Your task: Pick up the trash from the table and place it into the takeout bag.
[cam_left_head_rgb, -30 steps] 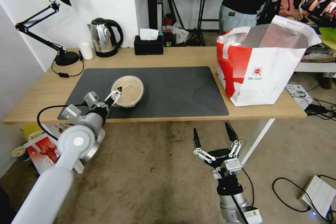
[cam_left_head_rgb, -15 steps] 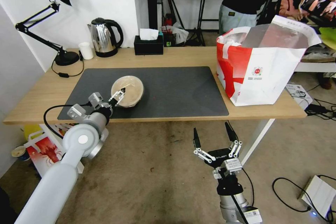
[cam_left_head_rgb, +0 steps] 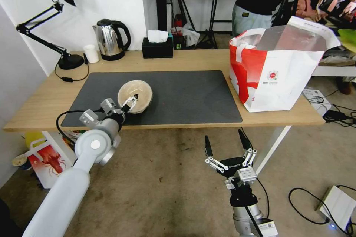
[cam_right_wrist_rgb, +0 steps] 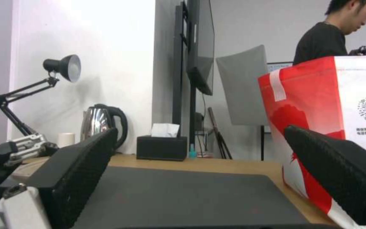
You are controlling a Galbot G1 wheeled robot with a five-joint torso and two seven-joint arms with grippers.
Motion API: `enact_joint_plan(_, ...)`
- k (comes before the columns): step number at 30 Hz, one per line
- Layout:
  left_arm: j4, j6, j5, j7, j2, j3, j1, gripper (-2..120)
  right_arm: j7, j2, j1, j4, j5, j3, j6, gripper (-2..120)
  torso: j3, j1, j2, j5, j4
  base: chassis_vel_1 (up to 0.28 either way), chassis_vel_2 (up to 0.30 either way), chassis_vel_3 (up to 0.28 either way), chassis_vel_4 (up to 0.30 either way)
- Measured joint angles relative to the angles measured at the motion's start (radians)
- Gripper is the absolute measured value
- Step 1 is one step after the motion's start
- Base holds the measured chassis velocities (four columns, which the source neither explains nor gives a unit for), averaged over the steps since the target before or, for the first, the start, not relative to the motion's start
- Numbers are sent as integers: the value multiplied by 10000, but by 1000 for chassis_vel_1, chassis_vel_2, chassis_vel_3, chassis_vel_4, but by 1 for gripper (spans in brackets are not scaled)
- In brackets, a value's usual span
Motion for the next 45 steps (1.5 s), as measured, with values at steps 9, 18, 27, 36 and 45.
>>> enact_joint_plan(9, 250, -5, 116, 30, -143, 142, -124, 100, 0, 0, 0, 0, 0, 0, 0, 100, 0, 0, 0, 0, 0, 0, 0, 0, 0)
enact_joint_plan(18, 251, -49, 218, 130, -186, 166, -89, 95, 0, 0, 0, 0, 0, 0, 0, 100, 0, 0, 0, -1, 0, 0, 0, 0, 0)
enact_joint_plan(27, 193, -99, 297, 131, -214, 185, -57, 67, 0, 0, 0, 0, 0, 0, 0, 100, 0, 0, 0, -1, 0, 0, 0, 0, 0)
enact_joint_plan(36, 12, -136, 292, 115, -85, 93, -14, 33, 0, 0, 0, 0, 0, 0, 0, 100, 0, 0, 0, -1, 0, 0, 0, 0, 0)
enact_joint_plan(45, -42, -201, 297, 114, -59, -4, 81, 2, 0, 0, 0, 0, -1, 0, 0, 100, 0, 1, 0, -1, 0, 0, 0, 0, 0)
